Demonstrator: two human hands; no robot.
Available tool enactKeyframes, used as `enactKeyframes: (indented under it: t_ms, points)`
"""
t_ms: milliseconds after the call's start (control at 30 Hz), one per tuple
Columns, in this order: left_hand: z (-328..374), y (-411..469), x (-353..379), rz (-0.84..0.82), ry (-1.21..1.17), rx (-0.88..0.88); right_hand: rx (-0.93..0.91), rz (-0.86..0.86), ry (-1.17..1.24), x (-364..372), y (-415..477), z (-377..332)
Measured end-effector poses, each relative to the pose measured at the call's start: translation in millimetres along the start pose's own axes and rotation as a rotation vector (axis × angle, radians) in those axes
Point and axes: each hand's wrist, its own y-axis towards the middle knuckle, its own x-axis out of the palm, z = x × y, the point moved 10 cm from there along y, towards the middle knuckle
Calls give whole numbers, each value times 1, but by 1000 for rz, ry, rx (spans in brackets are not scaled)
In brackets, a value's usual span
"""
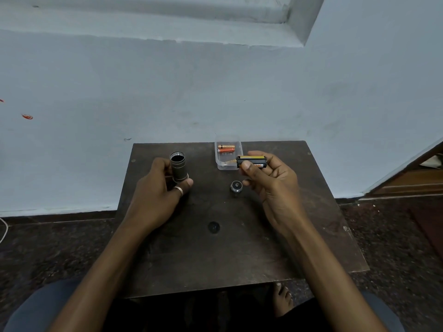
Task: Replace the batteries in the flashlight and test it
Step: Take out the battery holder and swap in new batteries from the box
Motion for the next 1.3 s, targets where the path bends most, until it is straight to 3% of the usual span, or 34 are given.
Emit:
enactKeyframes:
  t_ms: [333,433,667,833,933,1033,1167,1300]
  points:
    - [-7,-4,3,6,7,-78,24,4,-4,-1,1,6]
    - [0,-11,-2,75,-9,-62,28,7,-9,-1,1,6]
    - [44,-41,-27,363,297,216,8,2,-39,0,-3,4]
    - [86,-68,-19,544,393,525,-6,-1,-90,0,-6,5]
    - [100,-74,6,466,300,639,-10,-14,-181,0,-6,11]
    - [96,-64,30,314,133,590,-21,-58,-252,3,-6,17]
    - [69,-37,42,167,-95,312,-63,-112,-315,8,-7,16]
    - [32,-24,84,-195,-448,-84,-110,-111,-371,11,-7,13]
